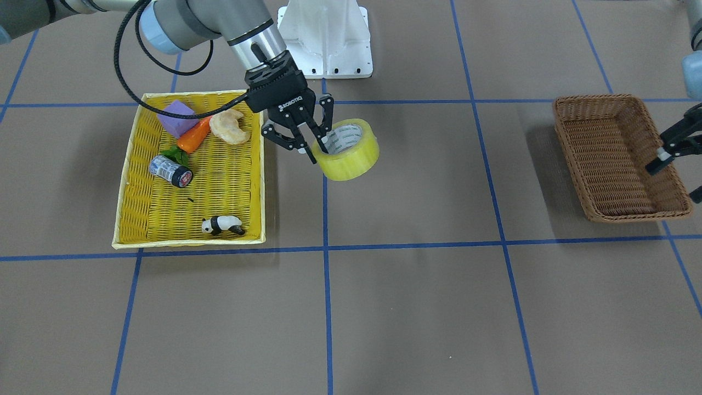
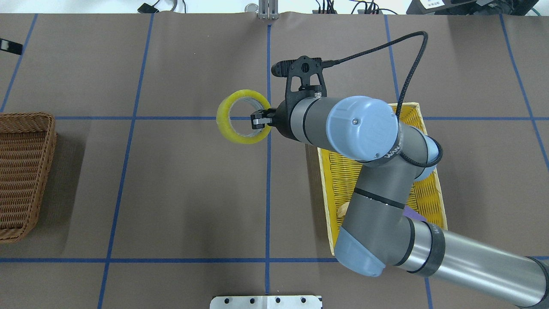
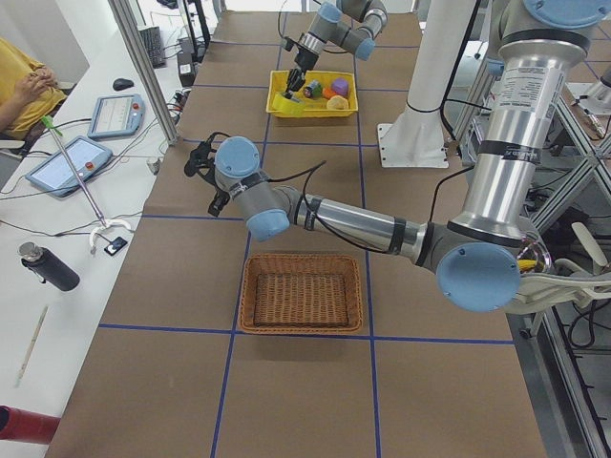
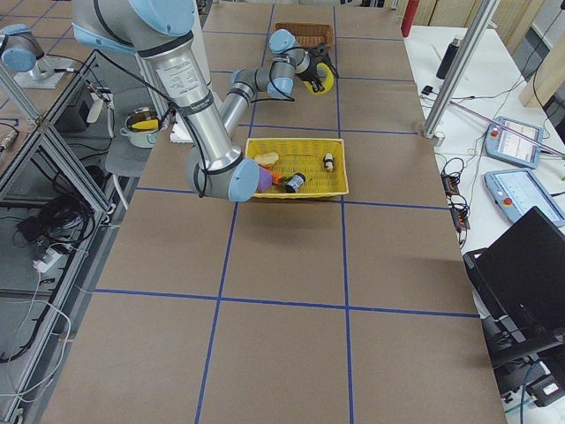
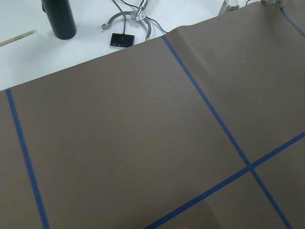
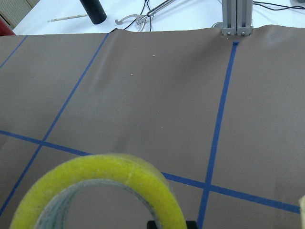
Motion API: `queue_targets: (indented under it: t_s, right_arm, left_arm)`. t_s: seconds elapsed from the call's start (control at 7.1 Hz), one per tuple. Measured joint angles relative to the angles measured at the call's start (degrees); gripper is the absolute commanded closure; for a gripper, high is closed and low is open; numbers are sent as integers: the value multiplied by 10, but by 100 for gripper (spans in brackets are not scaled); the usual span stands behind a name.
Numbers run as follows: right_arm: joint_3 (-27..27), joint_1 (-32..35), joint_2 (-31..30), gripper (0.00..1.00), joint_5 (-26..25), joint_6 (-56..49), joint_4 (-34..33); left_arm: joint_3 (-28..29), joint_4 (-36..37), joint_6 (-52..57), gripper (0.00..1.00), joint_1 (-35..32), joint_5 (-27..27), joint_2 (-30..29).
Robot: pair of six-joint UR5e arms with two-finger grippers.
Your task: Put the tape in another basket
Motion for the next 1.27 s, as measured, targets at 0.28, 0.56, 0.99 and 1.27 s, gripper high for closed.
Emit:
queue_targets:
  t_s: [0.28, 0.56, 0.99, 1.27]
  right_arm:
    - [-31, -28, 34, 100, -38, 10, 0]
    - [-42, -41, 48, 100, -59, 12, 0]
    - [-53, -48, 75, 100, -74, 14, 0]
    - [-56, -49, 81, 100, -77, 39, 0]
  left_arm:
    - [-1, -107, -146, 2, 77, 2, -38]
    - [-1, -185, -230, 2, 148, 6, -63]
    - [-2, -223, -270, 2, 190, 7, -77]
    - [-4, -225, -279, 2, 208, 13, -83]
